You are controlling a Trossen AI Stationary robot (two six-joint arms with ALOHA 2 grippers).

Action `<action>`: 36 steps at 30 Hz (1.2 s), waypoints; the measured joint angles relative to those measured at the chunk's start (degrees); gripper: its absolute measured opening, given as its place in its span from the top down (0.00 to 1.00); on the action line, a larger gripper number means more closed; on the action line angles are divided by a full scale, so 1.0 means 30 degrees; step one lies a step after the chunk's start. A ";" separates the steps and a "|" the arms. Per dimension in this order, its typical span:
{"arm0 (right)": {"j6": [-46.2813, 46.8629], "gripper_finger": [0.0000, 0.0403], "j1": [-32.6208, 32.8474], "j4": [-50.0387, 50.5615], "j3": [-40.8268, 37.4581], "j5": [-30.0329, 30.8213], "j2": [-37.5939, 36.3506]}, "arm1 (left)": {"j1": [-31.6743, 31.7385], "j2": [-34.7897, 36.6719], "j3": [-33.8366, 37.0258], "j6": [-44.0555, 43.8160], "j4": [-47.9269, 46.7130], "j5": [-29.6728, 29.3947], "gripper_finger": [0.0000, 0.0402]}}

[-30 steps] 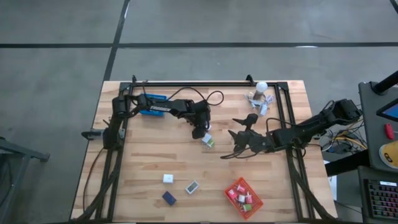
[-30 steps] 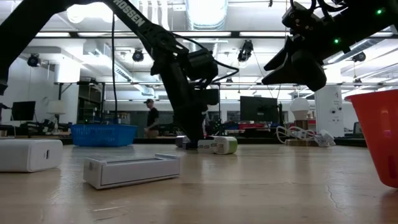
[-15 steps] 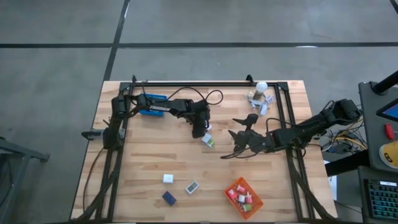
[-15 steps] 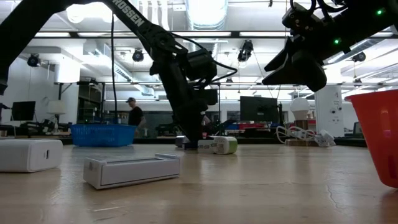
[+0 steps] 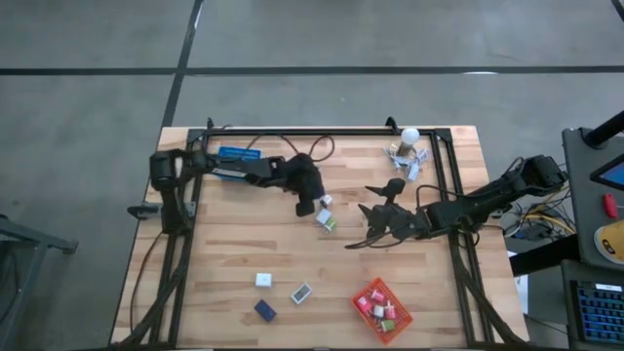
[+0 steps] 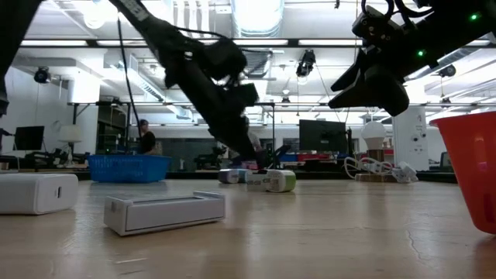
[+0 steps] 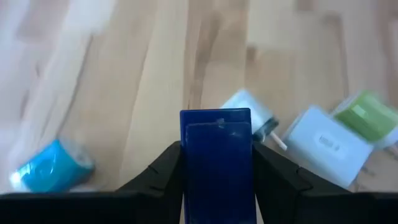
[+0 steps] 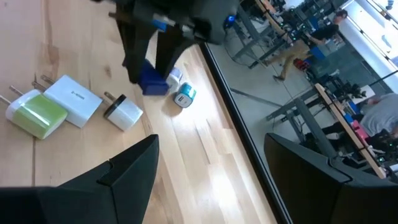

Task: Pick & Place Office items
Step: Put the top dark blue digital clock into the blue bin

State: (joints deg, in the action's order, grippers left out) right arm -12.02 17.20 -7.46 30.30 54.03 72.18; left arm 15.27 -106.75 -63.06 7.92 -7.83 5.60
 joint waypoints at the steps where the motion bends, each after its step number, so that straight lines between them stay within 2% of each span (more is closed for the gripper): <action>1: -0.0003 0.29 -0.0002 0.0004 0.0000 -0.0003 0.0000 | 0.0000 0.0433 0.0626 0.0137 0.0916 0.0219 0.64; 10: -0.0133 0.29 0.0003 -0.0160 0.0000 -0.0003 0.0000 | 0.0075 0.3468 0.6406 0.0541 1.2734 0.2387 0.64; 16: -0.0134 0.29 0.0003 -0.0197 0.0000 -0.0003 0.0000 | 0.0087 0.3743 0.9160 -0.0075 1.9219 0.3091 0.64; 18: -0.0150 0.29 0.0010 -0.0197 0.0000 -0.0010 0.0000 | 0.0087 0.3750 0.9445 -0.0196 2.0230 0.3150 0.64; 27: -0.0212 0.29 0.0003 -0.0293 0.0000 -0.0010 0.0000 | 0.0124 0.3721 0.9319 -0.0620 2.0188 0.3085 0.64; 29: -0.0199 0.29 0.0003 -0.0299 0.0000 -0.0010 0.0000 | 0.0124 0.3728 0.9279 -0.1022 2.0202 0.2101 0.64; 31: -0.0200 0.29 0.0010 -0.0291 0.0000 -0.0014 0.0000 | 0.0138 0.3728 0.9272 -0.1477 2.0176 0.0170 0.64; 36: -0.0124 0.29 0.0010 -0.0291 0.0000 -0.0017 0.0000 | 0.0070 0.3728 0.9272 -0.2845 2.0180 -0.6719 0.64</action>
State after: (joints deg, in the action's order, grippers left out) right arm -12.40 17.23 -8.34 30.30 53.98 72.18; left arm 15.48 -95.57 -35.24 -0.61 52.71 -14.56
